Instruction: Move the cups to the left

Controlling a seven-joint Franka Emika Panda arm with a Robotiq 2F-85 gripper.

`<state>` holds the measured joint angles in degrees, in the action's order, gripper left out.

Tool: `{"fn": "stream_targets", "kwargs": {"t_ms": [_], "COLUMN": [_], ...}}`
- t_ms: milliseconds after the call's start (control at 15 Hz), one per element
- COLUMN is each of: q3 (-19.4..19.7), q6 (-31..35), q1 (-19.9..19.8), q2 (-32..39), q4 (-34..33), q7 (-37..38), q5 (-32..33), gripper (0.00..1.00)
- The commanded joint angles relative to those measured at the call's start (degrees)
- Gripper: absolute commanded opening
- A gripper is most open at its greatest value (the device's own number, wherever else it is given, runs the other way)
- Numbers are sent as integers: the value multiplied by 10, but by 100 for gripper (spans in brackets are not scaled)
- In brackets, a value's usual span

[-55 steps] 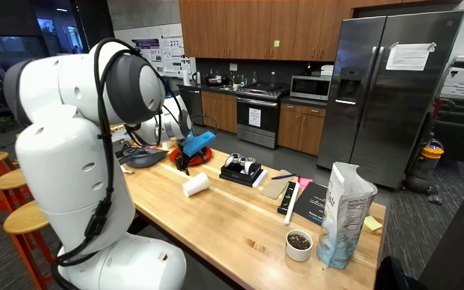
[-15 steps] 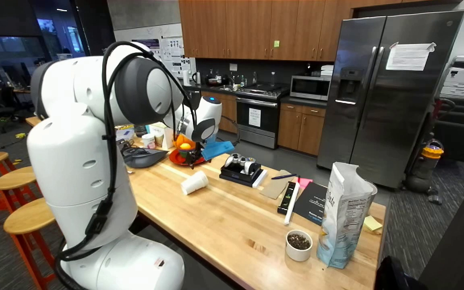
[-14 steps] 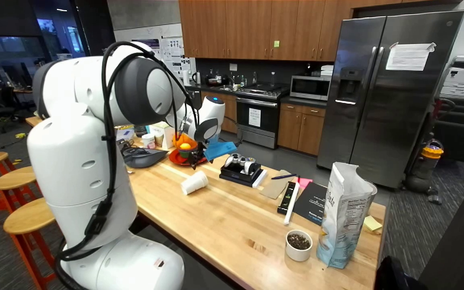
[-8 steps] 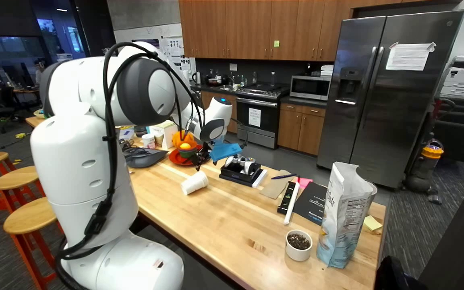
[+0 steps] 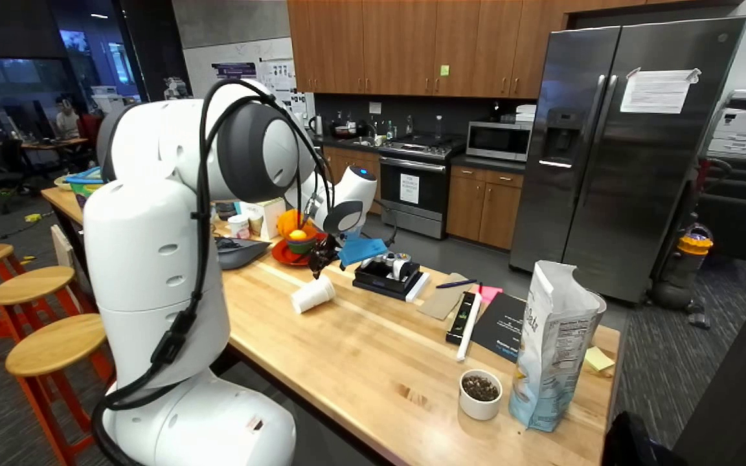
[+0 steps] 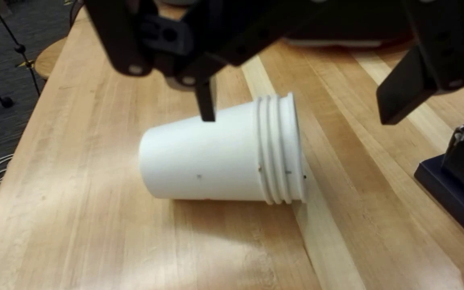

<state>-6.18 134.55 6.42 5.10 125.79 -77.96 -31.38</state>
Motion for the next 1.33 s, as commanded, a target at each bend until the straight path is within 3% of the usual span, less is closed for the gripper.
{"fn": "stream_targets", "kwargs": {"t_ms": [0,933,1000,1067,1267], "q3": [-11,-46,-49,-50,-51], "q6": [-3,-30,-31,-28,-44], "q1": [-11,-19,-20,-18,-18], "q2": [25,69,66,62,56], "q4": [-24,-58,-57,-54,-54], "q7": [-18,-23,-24,-25,-22], "q5": [-17,-39,-47,-51,-56], "gripper": [100,100,95,74,64]}}
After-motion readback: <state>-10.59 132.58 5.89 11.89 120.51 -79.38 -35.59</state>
